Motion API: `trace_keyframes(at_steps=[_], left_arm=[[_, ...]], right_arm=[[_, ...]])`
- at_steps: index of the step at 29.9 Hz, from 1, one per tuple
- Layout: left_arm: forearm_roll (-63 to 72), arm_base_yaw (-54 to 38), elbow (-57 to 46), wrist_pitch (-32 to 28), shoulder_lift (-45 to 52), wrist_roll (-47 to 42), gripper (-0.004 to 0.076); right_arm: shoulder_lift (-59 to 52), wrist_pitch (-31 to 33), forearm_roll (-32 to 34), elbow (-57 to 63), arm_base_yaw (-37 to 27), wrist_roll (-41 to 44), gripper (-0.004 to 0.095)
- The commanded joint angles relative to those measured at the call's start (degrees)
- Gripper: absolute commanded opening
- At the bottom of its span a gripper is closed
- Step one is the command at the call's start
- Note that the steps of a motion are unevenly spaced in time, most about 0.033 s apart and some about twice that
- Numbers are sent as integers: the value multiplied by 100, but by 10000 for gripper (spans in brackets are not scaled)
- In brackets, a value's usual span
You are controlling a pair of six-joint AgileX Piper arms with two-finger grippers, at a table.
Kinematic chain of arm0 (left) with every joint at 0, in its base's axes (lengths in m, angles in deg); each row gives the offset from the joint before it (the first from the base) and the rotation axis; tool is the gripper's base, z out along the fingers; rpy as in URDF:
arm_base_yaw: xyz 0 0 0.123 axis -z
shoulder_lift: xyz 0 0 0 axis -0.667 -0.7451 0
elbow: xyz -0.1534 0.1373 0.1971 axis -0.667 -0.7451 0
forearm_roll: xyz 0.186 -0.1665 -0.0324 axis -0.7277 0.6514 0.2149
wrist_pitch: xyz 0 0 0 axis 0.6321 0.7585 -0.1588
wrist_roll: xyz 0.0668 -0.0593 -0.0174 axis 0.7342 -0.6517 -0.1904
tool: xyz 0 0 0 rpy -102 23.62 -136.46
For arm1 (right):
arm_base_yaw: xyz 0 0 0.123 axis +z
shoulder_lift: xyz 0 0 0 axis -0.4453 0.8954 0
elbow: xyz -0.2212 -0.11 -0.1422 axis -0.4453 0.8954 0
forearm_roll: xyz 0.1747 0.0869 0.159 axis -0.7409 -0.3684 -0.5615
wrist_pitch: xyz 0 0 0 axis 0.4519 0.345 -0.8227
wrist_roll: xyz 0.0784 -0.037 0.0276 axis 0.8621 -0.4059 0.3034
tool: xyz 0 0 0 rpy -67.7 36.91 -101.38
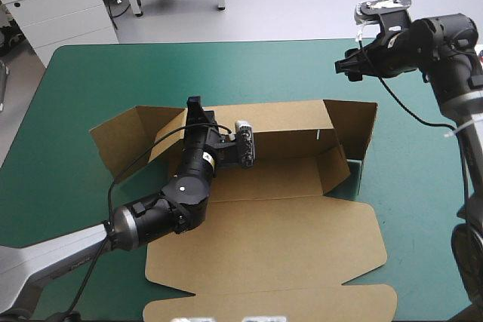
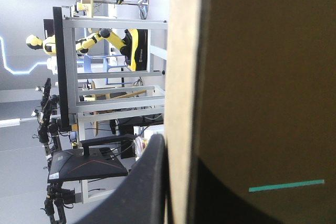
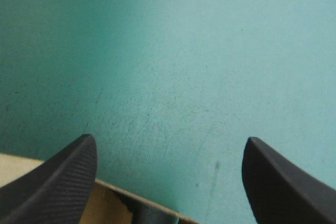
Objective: Fold the box
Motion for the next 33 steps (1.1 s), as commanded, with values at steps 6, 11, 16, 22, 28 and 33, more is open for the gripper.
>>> trace_keyframes(at_steps=[6,11,16,22,28,33], left_arm=[[-14,-2,91,244,160,-149,-10],[0,-2,91,244,160,-149,-10],[0,-13,91,191,160,-149,-10],[0,-13,91,142,160,-149,-10],[-25,-13,91,140,160,-85,-10],[-25,-13,91,140,160,-52,-10]], right_arm=[[722,-136,-255,-828,-114,8,704],[1044,259,-1199,-833,-552,-4,697],[1069,641,-1284,-625,-776,-107,696],[931,641,-1227,-537,-776,-98,697],[648,641,-1147,-328,-776,-121,695],[358,641,-1068,296,-776,-192,695]])
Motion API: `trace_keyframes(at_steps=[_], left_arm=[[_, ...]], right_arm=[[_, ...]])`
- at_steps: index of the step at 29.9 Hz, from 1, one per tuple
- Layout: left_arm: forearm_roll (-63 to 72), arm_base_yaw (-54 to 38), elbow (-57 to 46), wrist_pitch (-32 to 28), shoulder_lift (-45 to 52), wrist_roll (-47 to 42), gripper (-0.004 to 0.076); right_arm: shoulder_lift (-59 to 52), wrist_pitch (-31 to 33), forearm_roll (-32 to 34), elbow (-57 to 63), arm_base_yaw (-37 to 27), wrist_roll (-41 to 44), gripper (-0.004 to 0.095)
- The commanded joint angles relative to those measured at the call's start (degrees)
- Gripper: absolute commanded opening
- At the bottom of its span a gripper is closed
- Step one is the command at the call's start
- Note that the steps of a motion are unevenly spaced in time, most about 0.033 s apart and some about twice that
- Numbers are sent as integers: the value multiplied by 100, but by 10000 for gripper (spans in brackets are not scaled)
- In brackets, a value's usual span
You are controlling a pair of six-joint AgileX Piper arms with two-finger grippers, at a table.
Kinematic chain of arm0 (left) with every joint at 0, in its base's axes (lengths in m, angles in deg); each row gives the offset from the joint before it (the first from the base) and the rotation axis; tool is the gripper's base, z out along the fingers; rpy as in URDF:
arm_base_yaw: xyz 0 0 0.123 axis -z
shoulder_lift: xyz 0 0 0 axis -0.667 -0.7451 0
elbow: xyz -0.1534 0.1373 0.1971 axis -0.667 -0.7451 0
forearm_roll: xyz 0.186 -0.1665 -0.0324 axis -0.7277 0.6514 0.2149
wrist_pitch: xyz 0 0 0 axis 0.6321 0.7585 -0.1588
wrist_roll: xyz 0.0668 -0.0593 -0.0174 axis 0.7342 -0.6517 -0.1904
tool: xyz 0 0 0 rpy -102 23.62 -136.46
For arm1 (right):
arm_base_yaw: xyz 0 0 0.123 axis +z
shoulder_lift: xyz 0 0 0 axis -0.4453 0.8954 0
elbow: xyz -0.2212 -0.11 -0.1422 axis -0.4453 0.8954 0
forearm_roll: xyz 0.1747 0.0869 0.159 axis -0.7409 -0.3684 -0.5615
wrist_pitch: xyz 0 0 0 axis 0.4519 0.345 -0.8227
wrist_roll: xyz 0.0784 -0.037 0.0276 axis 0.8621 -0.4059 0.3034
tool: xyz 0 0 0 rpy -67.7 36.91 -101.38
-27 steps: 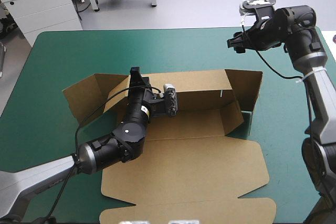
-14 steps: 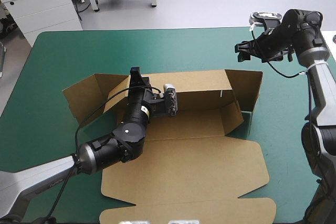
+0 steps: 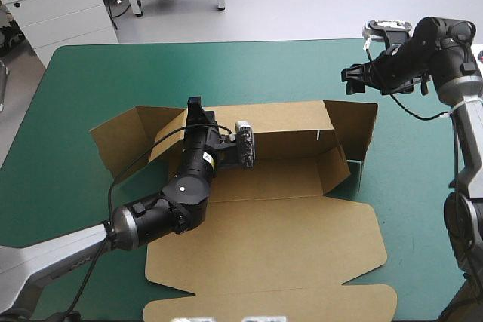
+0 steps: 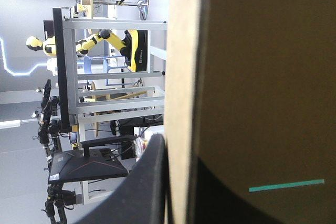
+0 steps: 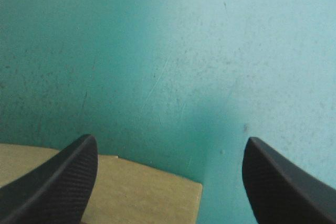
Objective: Fold the box
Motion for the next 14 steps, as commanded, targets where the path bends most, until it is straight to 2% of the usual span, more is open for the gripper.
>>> trace_keyframes(at_steps=[1,10,14], left_arm=[[-25,-13,102,163,162,-70,-10],[-2,-13,102,154,162,-94,-10],[-2,-13,102,154,162,-102,-10]], right_arm=[[-503,70,8,317,-47,-105,695],[-1089,36,-257,1452,-47,-504,661],[-1549,-347,-499,2071,-47,-925,650]])
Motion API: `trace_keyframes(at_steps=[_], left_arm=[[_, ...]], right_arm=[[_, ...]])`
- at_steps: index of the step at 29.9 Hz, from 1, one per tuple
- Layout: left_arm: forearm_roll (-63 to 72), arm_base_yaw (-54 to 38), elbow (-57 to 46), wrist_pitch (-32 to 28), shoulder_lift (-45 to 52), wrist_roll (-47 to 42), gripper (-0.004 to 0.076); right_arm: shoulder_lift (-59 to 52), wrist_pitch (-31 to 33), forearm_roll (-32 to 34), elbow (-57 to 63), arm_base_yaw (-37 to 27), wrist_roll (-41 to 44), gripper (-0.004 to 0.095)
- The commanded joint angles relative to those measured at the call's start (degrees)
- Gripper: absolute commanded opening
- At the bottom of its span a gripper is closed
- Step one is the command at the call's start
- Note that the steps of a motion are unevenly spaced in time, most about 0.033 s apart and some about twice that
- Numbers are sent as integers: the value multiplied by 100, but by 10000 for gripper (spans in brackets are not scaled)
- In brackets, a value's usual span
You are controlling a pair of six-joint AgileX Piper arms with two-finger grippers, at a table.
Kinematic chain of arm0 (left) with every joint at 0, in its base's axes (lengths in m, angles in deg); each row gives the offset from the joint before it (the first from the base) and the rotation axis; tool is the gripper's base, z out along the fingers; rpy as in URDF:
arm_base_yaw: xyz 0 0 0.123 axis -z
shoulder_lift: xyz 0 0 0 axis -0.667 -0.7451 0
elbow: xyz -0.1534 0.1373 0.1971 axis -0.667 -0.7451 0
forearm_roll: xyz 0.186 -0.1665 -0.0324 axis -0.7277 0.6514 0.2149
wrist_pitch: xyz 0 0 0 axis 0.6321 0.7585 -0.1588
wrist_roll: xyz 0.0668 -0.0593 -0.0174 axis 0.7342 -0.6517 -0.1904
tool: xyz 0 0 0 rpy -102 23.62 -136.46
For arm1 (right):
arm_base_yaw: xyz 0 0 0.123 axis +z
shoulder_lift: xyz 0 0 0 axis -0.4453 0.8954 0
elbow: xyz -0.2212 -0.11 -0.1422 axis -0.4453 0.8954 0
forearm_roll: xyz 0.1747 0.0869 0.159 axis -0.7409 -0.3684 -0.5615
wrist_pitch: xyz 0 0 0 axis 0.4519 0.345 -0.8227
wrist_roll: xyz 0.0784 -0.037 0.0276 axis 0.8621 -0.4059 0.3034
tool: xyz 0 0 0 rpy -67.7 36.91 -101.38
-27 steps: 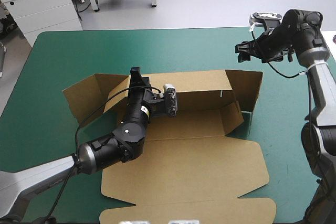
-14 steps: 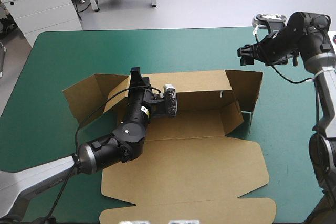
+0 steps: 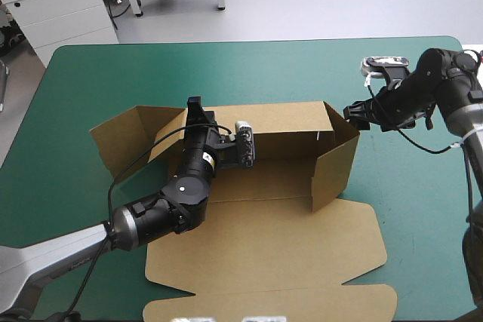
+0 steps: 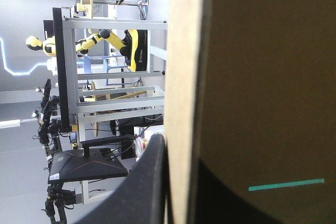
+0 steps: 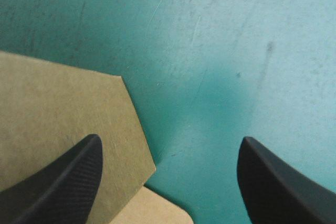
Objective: Fold the box
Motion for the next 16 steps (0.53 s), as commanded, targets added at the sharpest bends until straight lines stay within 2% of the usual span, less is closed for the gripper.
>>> trace_keyframes(at_steps=[1,6,10,13,16], left_arm=[[-2,-13,102,151,162,-102,-10],[-2,-13,102,91,162,-102,-10],[6,-13,102,15,162,-107,-10],[10,-13,102,-62,162,-107,-10],[35,-13,102,-91,162,-116,-10]], right_arm=[[-733,-448,-368,437,-36,-509,650],[-1499,-1321,-754,1598,-36,-1236,647],[-2018,-2033,-1520,2352,-36,-2389,647],[-2211,-2272,-2070,2625,-36,-3133,647],[-2199,-2272,-2338,2672,-36,-3295,647]])
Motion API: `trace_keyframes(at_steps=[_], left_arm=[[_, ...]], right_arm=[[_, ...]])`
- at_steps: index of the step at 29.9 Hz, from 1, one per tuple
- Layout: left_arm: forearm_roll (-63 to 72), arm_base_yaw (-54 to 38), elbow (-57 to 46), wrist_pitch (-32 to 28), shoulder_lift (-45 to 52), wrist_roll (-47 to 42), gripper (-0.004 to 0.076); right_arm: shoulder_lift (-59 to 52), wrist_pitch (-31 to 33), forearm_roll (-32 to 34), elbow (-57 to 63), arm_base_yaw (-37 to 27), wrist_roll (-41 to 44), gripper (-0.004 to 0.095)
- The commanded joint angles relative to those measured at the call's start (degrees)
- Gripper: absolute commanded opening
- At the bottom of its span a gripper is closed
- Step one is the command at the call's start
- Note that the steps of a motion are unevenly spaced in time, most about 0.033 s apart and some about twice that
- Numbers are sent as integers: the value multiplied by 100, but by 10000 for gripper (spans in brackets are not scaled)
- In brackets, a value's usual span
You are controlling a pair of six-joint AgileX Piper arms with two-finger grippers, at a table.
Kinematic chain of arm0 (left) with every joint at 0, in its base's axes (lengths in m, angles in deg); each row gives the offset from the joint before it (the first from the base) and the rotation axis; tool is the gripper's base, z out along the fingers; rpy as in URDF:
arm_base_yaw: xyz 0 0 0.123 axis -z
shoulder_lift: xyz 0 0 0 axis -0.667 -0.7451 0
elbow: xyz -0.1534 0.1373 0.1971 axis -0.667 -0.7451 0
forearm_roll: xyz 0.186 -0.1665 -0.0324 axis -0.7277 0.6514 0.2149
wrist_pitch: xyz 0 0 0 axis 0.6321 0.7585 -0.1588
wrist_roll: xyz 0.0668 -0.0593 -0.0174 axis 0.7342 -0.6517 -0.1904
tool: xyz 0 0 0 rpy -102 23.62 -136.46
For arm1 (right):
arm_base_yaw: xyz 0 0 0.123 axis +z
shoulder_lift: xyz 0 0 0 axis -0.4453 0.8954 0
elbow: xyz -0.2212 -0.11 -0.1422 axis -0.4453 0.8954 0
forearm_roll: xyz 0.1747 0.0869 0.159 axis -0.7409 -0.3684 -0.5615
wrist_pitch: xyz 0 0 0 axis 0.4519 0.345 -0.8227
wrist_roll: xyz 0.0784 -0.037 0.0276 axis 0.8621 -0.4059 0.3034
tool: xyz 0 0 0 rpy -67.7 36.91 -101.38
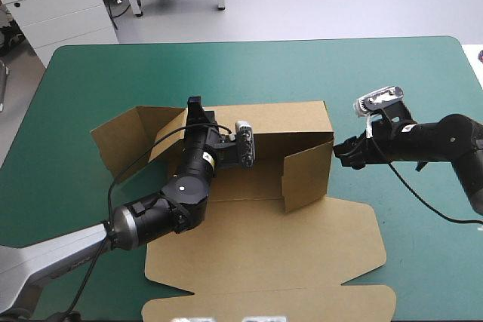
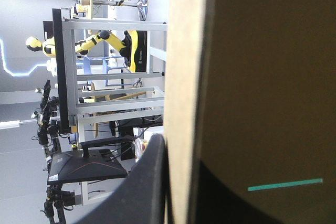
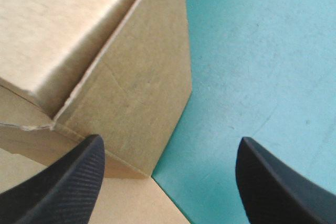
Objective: Fold the box
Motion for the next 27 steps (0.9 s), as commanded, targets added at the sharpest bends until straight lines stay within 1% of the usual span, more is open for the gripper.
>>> trace_keyframes(at_steps=[1,3,7,12,15,19,21,24,26,27], left_arm=[[45,-8,102,-23,162,-116,-10],[107,-8,102,-37,162,-116,-10],[293,-8,102,-166,162,-116,-10],[306,-8,102,-166,162,-116,-10],[306,-8,102,-166,162,-116,-10],[306,-8,102,-166,162,-105,-10],[374,-8,102,-181,162,-66,-8],[572,-8,102,-193,162,20,-8],[728,-8,102,-203,162,90,-8],[768,-8,102,-203,162,90,-9]], right_arm=[[-167,-248,-533,-90,-36,-323,647],[-157,-115,-545,-90,-36,-389,647],[-157,214,-534,-79,-22,-805,647],[-84,218,-547,-28,147,-906,647],[104,147,-536,-28,414,-967,647],[355,-241,-509,-28,861,-979,648],[414,-600,-509,-28,998,-979,648],[414,-1229,-472,-28,1079,-894,646],[403,-1486,-472,-28,1079,-856,636],[403,-1553,-461,-28,1079,-817,612]])
